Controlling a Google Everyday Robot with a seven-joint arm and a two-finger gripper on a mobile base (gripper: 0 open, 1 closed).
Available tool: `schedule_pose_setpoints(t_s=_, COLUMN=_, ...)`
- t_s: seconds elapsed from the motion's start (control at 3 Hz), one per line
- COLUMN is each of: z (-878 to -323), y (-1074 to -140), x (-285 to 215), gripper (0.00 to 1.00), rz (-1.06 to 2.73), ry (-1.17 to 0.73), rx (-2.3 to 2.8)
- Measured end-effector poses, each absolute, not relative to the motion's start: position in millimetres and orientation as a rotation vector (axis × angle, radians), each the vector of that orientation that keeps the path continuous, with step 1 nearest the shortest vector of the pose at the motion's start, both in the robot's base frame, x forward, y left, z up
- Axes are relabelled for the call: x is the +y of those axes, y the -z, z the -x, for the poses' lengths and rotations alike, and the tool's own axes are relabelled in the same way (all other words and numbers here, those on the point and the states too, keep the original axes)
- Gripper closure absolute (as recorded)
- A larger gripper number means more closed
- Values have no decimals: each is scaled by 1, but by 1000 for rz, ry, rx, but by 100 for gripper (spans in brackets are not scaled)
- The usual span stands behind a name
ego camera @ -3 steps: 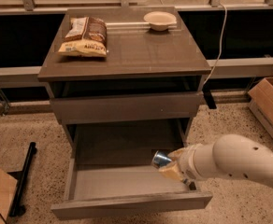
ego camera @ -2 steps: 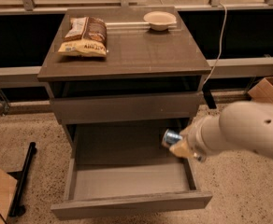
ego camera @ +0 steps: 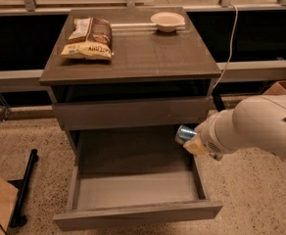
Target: Pick redbull can from middle drawer and place on counter
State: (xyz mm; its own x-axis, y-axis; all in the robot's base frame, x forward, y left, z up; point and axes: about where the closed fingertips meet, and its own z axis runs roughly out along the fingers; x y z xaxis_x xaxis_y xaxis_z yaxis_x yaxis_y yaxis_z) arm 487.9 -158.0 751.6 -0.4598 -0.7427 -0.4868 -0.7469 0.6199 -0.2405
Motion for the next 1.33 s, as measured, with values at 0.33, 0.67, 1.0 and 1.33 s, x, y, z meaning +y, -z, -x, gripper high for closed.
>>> schedule_pose_setpoints(t_s=0.33, z=-513, y=-768, x=-172, gripper=100, rz=1090, ry=79, rx=2265)
schedule_pose_setpoints(t_s=0.67, z=-551, y=-794, x=-191, gripper=100, rz=1019, ry=114, rx=2208)
schedule_pose_setpoints(t_s=1.0, z=-594, y=-835, x=-194, gripper=100, rz=1026, ry=157, rx=2110)
schedule_pose_setpoints(t_s=1.33, z=-635, y=-872, x=-183, gripper=100, rz=1043, ry=139, rx=2001)
